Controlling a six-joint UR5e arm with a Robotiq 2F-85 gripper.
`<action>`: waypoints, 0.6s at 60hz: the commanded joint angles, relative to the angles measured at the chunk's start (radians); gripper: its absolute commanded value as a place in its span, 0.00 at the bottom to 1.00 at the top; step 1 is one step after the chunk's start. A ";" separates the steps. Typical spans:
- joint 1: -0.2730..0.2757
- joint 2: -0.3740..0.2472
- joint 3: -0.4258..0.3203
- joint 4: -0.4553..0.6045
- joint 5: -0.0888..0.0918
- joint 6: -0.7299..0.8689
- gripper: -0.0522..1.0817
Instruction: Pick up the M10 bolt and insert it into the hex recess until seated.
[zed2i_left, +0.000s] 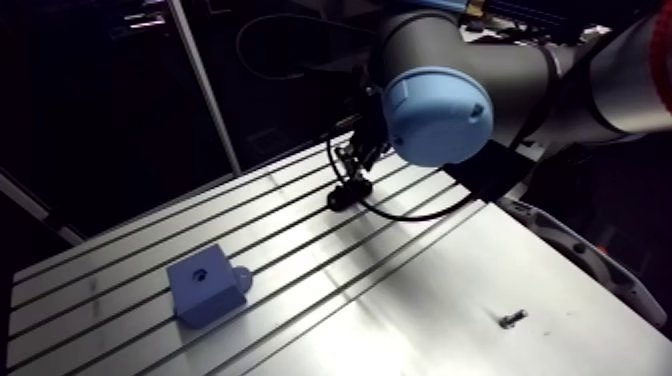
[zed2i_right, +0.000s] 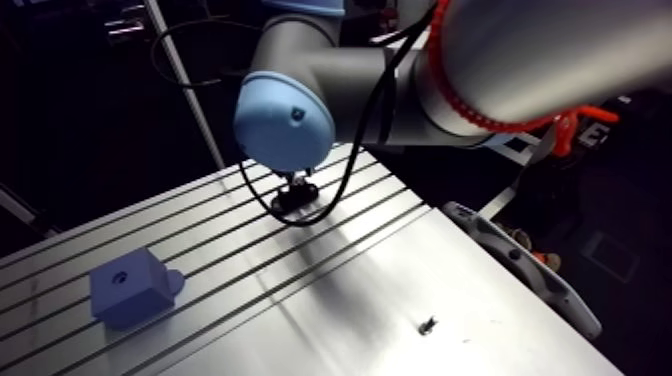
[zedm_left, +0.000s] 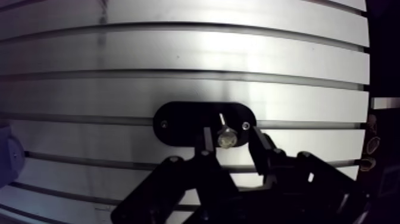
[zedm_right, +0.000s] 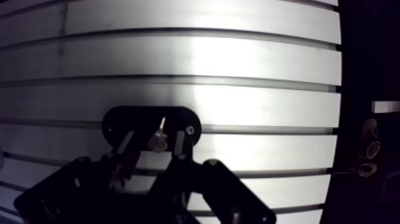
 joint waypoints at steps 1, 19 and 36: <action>0.000 0.001 0.004 -0.003 0.000 0.000 0.54; 0.000 0.002 0.004 -0.003 -0.007 0.000 0.54; 0.000 0.009 0.004 -0.003 -0.009 0.001 0.54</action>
